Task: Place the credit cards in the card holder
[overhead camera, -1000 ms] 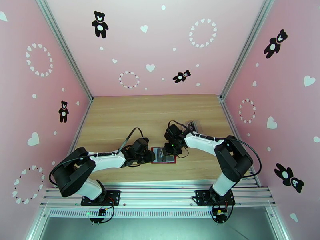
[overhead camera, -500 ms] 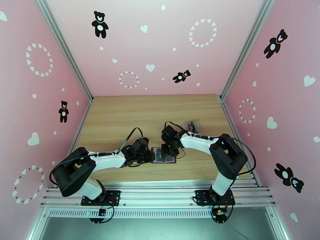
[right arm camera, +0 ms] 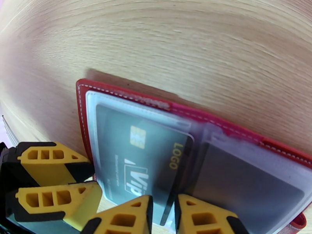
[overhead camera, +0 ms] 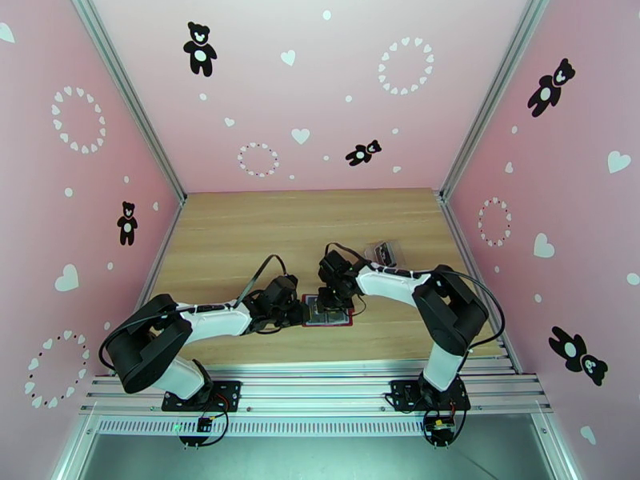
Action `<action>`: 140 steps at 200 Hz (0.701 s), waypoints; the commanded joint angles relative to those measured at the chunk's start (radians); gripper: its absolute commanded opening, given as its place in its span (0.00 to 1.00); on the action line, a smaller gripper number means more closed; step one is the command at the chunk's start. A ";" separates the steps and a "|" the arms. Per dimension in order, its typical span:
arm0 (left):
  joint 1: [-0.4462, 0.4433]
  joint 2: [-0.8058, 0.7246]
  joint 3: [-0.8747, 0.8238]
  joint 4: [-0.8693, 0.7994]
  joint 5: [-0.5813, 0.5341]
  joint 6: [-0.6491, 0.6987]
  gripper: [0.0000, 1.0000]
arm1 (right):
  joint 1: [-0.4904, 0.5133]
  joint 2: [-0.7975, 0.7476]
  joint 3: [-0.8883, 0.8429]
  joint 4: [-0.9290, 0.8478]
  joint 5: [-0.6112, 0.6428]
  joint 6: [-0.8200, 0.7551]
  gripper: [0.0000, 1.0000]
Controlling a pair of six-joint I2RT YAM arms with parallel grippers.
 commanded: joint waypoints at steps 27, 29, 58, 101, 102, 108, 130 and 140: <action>-0.017 -0.079 0.002 -0.129 -0.075 0.008 0.29 | 0.020 -0.146 0.067 -0.165 0.171 -0.076 0.44; -0.017 -0.083 0.002 -0.133 -0.077 0.008 0.29 | 0.020 -0.150 0.069 -0.175 0.183 -0.080 0.44; -0.017 -0.128 -0.013 -0.157 -0.098 0.006 0.29 | 0.011 -0.205 0.077 -0.341 0.453 -0.134 0.52; -0.016 -0.126 -0.016 -0.148 -0.094 0.001 0.30 | -0.068 -0.242 -0.072 -0.233 0.349 -0.119 0.54; -0.016 -0.126 -0.016 -0.148 -0.094 0.001 0.30 | -0.069 -0.241 -0.076 -0.229 0.342 -0.119 0.54; -0.018 -0.121 -0.013 -0.143 -0.089 0.000 0.30 | -0.075 -0.229 -0.086 -0.206 0.312 -0.115 0.54; -0.036 -0.117 0.008 -0.128 -0.067 0.011 0.29 | -0.076 -0.196 -0.100 -0.169 0.279 -0.114 0.54; -0.047 -0.118 0.032 -0.130 -0.063 0.021 0.29 | -0.078 -0.186 -0.106 -0.164 0.289 -0.111 0.54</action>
